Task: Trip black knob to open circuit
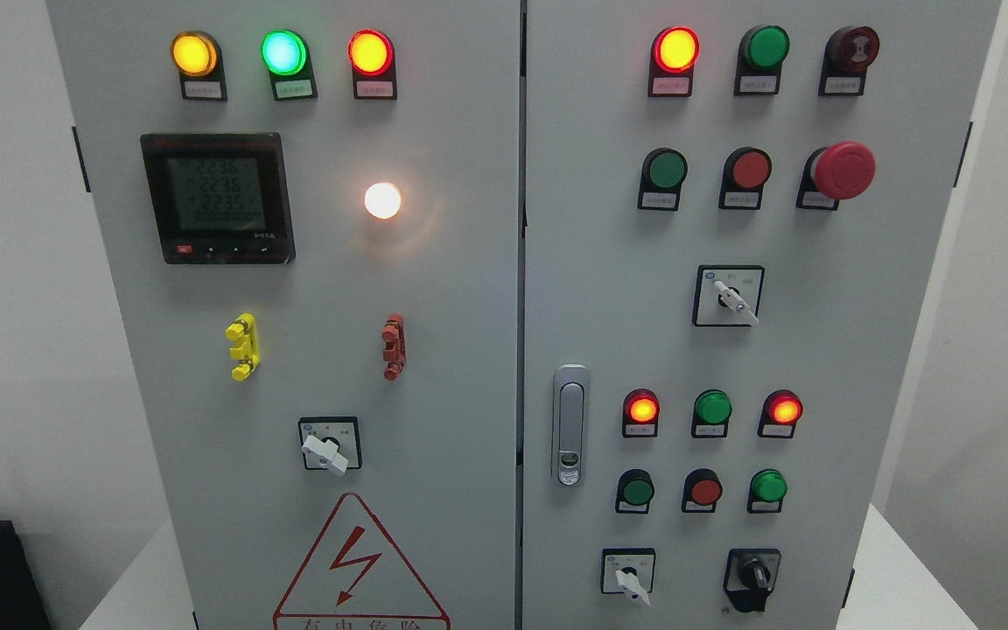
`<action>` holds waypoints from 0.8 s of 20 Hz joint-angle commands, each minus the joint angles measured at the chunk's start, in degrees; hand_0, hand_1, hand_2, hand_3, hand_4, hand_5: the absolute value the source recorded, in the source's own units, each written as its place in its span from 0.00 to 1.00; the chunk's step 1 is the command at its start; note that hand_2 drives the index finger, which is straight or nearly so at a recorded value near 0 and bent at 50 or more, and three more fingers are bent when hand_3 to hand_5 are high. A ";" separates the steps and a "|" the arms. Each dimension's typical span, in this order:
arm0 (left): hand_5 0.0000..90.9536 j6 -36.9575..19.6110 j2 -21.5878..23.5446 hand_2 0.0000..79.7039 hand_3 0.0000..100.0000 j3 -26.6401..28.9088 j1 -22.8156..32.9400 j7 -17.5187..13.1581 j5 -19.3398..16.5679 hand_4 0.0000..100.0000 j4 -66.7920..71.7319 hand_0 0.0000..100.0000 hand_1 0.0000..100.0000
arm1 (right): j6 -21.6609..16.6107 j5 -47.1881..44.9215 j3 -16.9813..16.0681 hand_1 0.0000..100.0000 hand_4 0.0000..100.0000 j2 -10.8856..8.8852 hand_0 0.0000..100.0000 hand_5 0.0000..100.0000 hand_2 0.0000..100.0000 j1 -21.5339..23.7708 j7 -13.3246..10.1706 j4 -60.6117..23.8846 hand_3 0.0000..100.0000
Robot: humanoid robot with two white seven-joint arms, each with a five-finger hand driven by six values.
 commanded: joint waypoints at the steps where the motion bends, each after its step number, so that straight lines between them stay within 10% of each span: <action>1: 0.00 0.02 0.00 0.00 0.00 -0.04 0.00 0.02 0.00 0.00 -0.94 0.12 0.39 | 0.06 0.44 0.70 0.07 0.00 0.24 0.00 0.00 0.00 -0.03 -0.01 -0.01 0.00; 10: 0.00 0.02 0.00 0.00 0.00 0.05 0.00 0.02 0.00 0.00 -0.94 0.12 0.39 | -1.26 0.35 0.70 0.07 0.00 0.33 0.00 0.00 0.00 -0.12 -0.28 -3.68 0.00; 16: 0.00 0.02 0.00 0.00 0.00 -0.04 0.00 0.02 0.00 0.00 -0.94 0.12 0.39 | -8.63 -0.43 0.88 0.02 0.00 -0.20 0.00 0.00 0.00 3.74 -3.79 -17.30 0.00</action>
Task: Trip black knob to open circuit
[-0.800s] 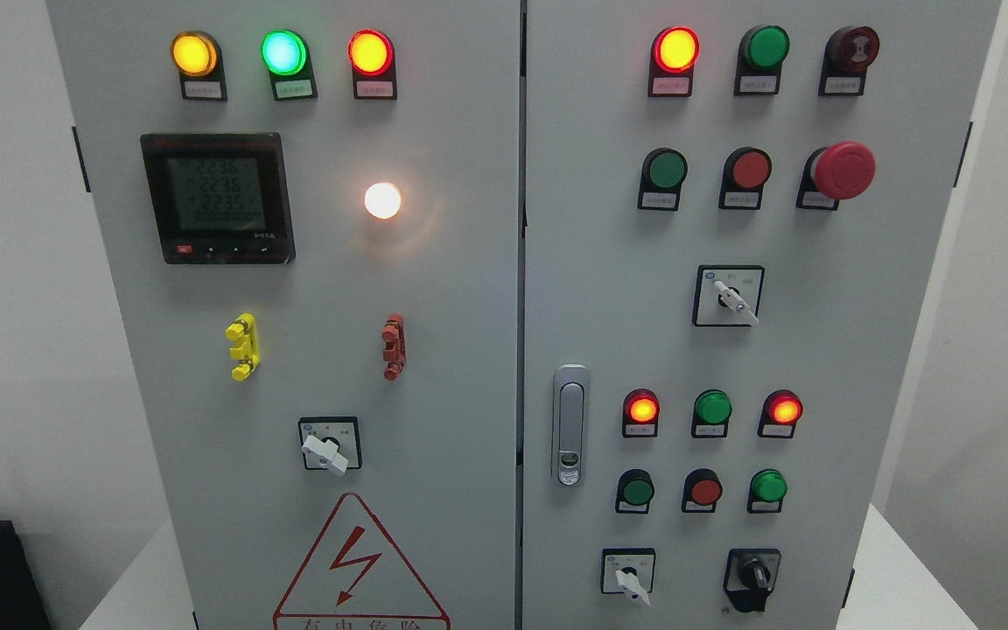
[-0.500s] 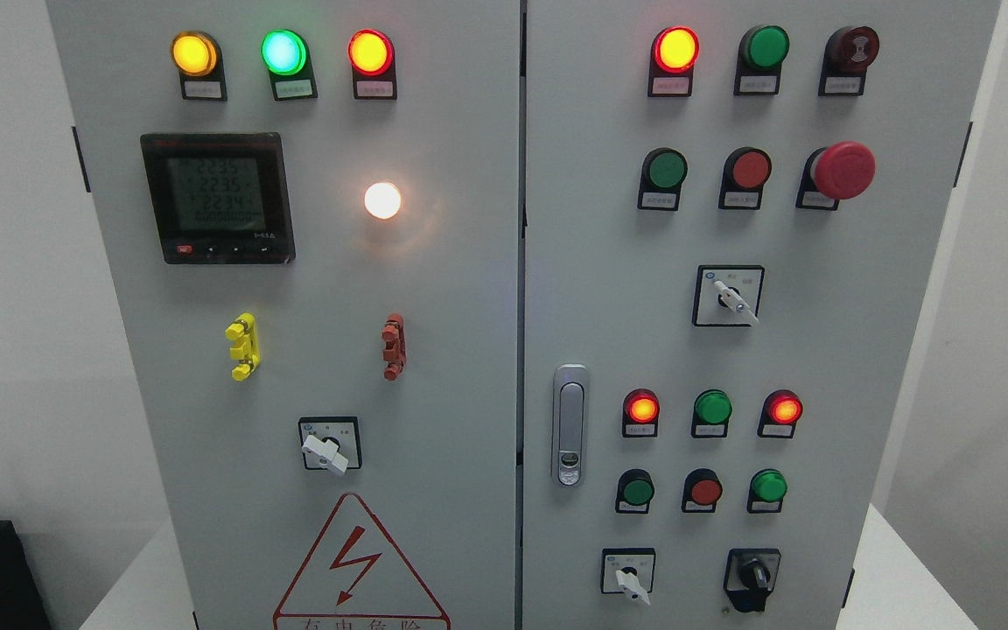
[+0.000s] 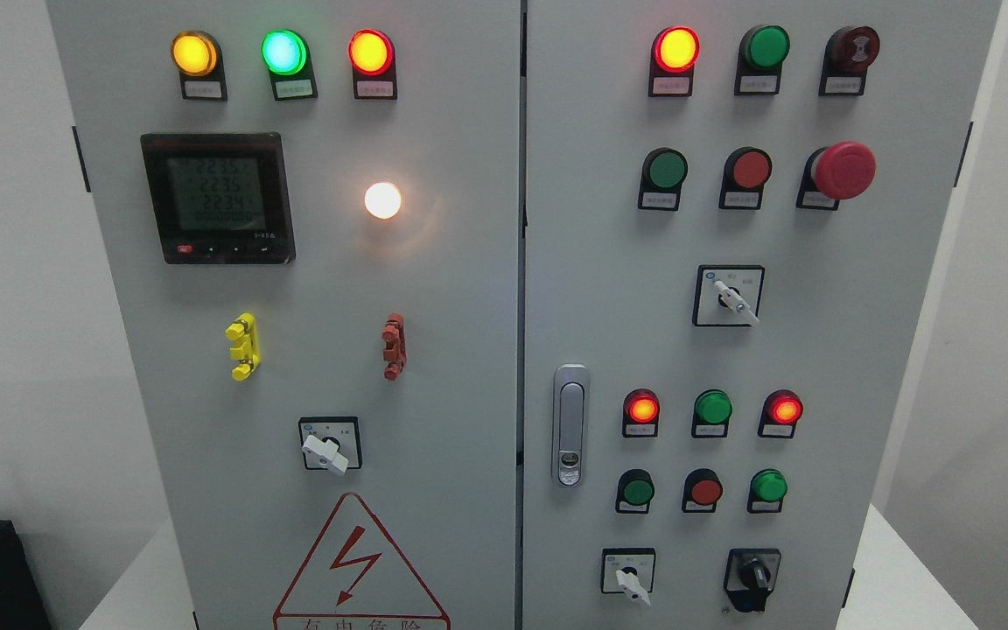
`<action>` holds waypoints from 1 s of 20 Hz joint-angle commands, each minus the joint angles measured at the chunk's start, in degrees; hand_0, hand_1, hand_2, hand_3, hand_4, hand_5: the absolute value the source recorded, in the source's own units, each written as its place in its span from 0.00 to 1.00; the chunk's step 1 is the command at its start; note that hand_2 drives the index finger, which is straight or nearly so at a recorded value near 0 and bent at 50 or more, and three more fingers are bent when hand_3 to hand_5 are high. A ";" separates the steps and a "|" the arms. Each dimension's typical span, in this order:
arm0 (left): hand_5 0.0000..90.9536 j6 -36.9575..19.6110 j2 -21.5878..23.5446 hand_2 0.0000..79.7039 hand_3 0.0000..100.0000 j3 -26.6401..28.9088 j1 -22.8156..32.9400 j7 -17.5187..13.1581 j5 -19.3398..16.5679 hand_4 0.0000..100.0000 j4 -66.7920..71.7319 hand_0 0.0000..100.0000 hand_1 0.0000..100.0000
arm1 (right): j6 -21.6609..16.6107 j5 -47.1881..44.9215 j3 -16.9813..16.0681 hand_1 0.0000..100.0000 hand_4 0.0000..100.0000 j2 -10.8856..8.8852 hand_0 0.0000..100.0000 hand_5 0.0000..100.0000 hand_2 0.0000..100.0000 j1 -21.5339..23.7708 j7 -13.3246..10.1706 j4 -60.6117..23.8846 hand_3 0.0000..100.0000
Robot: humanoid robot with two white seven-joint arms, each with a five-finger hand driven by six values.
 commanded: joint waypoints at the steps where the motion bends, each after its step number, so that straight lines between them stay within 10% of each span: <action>1: 0.00 0.02 0.00 0.00 0.00 0.04 0.00 0.02 0.00 0.00 -0.94 0.12 0.39 | -5.17 -0.79 1.23 0.00 0.00 -0.34 0.00 0.00 0.00 2.76 -1.67 -14.43 0.00; 20: 0.00 0.02 0.00 0.00 0.00 -0.04 0.00 0.02 0.00 0.00 -0.94 0.12 0.39 | -13.80 -6.24 7.47 0.00 0.10 -5.87 0.00 0.08 0.00 13.14 -8.52 -68.40 0.12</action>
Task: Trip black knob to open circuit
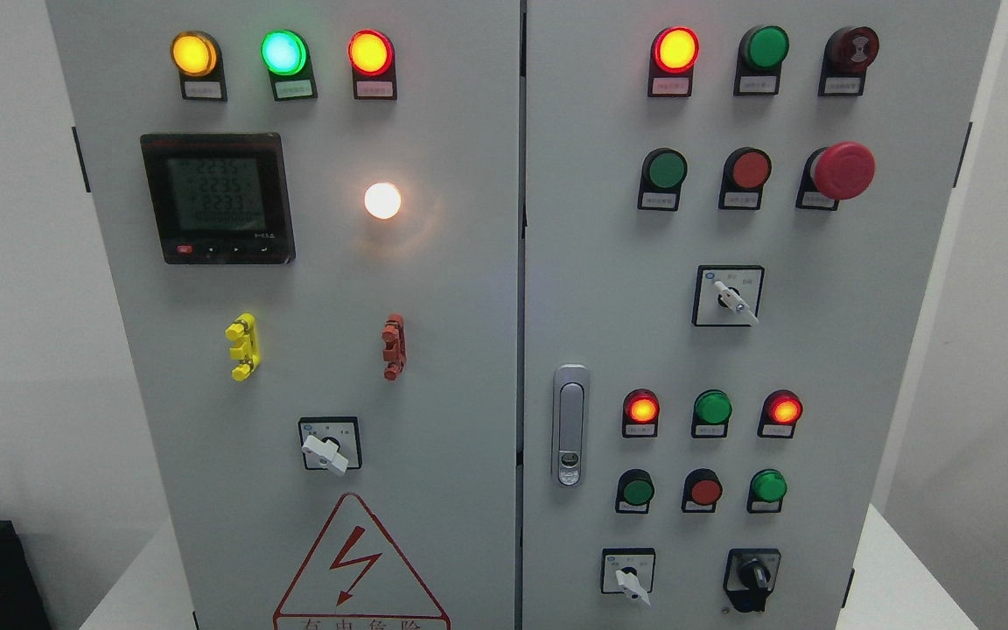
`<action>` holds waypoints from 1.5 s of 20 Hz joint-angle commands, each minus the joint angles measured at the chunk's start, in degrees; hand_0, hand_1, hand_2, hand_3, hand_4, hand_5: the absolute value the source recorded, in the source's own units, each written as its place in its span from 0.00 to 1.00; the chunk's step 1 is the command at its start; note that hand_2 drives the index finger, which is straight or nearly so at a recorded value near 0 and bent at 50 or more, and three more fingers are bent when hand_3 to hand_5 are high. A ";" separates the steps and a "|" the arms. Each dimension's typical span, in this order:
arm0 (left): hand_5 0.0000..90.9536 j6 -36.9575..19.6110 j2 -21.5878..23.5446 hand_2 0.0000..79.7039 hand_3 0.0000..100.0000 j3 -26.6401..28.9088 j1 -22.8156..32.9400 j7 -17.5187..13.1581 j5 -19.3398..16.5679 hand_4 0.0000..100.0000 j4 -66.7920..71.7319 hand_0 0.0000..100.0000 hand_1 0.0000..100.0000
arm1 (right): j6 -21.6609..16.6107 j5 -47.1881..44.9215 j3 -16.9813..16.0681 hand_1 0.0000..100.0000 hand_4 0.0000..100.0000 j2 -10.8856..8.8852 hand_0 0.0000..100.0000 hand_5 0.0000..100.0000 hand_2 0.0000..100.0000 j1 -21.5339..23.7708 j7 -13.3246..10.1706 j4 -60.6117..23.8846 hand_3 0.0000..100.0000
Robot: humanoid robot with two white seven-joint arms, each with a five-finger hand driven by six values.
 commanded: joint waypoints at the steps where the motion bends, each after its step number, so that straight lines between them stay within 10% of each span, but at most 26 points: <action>1: 0.00 0.02 0.00 0.00 0.00 -0.05 0.00 0.02 0.00 0.00 -0.93 0.12 0.39 | -1.48 -1.29 3.78 0.00 0.15 -3.25 0.00 0.12 0.00 1.73 -1.64 -29.46 0.16; 9: 0.00 0.02 0.00 0.00 0.00 0.04 0.00 0.02 0.00 0.00 -0.93 0.12 0.39 | -2.98 -1.20 4.04 0.00 0.44 -3.69 0.00 0.42 0.00 -1.00 -3.75 -37.30 0.55; 30: 0.00 0.02 0.00 0.00 0.00 -0.04 0.00 0.02 0.00 0.00 -0.93 0.12 0.39 | 0.79 -0.76 1.32 0.00 0.91 -5.45 0.00 0.96 0.00 -9.08 -8.59 -44.77 0.97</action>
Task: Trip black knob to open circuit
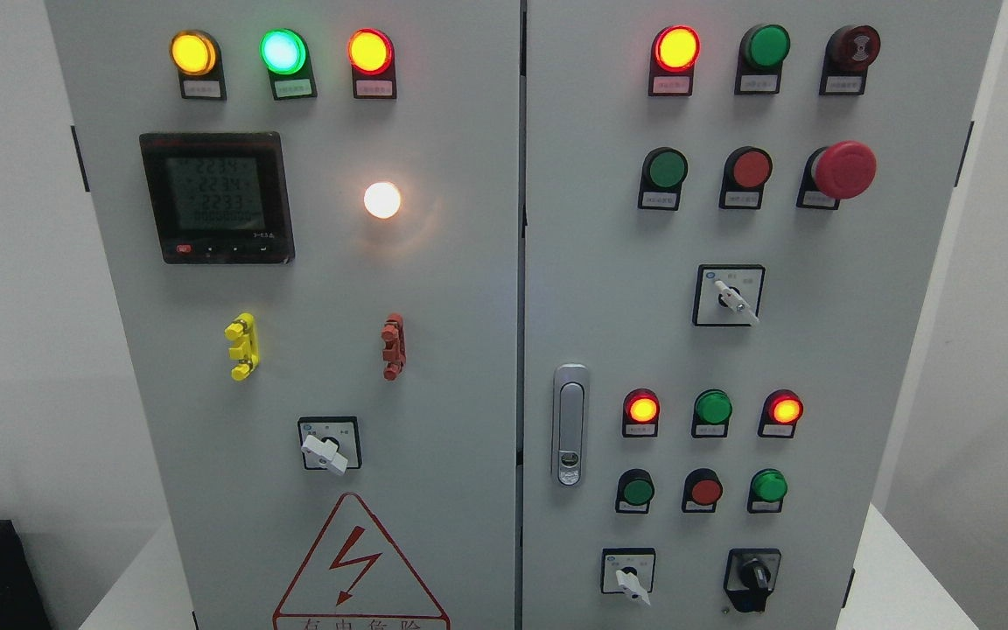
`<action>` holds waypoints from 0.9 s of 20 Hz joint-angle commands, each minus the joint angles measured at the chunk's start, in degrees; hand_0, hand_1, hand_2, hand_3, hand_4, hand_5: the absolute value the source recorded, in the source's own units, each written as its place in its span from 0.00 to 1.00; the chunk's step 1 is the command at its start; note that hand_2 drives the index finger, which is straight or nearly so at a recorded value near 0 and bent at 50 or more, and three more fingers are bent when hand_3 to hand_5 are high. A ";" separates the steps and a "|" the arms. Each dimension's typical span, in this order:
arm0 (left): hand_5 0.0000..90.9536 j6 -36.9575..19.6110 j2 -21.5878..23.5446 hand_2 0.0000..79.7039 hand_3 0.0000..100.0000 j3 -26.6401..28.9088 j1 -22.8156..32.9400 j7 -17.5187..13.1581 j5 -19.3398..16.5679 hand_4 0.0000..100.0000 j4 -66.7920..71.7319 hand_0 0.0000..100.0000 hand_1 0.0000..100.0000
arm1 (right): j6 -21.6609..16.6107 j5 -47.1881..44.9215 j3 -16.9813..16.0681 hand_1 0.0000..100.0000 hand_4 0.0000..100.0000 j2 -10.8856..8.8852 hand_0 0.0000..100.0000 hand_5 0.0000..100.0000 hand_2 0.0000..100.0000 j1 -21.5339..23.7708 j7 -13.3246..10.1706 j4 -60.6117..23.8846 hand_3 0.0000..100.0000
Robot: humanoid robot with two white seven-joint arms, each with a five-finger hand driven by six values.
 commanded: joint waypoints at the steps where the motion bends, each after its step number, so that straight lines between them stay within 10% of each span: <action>1: 0.00 0.02 0.00 0.00 0.00 0.04 0.00 0.02 0.00 0.00 -0.93 0.12 0.39 | 1.97 0.15 -1.00 0.00 0.92 -0.89 0.00 0.96 0.00 -3.34 -0.31 -5.26 0.99; 18: 0.00 0.02 0.00 0.00 0.00 -0.05 0.00 0.02 0.00 0.00 -0.93 0.12 0.39 | 6.81 0.07 -3.11 0.00 0.99 -1.07 0.00 1.00 0.00 -9.15 -0.93 -6.05 1.00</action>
